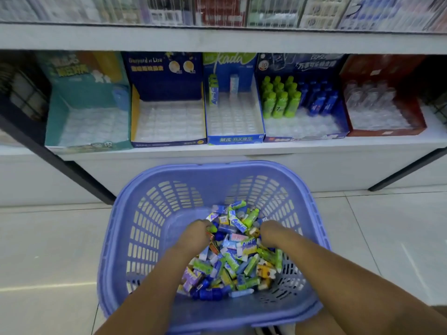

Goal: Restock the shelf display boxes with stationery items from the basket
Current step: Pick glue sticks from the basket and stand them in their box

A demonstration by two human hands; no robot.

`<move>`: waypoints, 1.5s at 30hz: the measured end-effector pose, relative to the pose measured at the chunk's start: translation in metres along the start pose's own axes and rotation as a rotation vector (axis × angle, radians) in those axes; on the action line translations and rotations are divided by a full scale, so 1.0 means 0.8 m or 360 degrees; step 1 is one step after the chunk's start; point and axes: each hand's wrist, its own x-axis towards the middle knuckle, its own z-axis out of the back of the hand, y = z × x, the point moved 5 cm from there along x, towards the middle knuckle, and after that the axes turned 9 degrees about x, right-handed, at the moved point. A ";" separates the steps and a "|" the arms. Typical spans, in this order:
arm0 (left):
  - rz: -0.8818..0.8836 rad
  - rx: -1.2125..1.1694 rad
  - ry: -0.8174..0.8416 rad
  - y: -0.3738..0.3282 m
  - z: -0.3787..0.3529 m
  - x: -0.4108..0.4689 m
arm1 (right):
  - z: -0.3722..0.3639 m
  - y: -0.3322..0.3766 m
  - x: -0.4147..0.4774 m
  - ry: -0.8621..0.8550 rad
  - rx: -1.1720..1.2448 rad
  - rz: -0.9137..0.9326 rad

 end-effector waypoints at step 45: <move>-0.0390 -0.2430 0.0468 -0.199 0.146 -0.049 | 0.351 -0.177 -0.124 -0.1930 0.0810 0.0428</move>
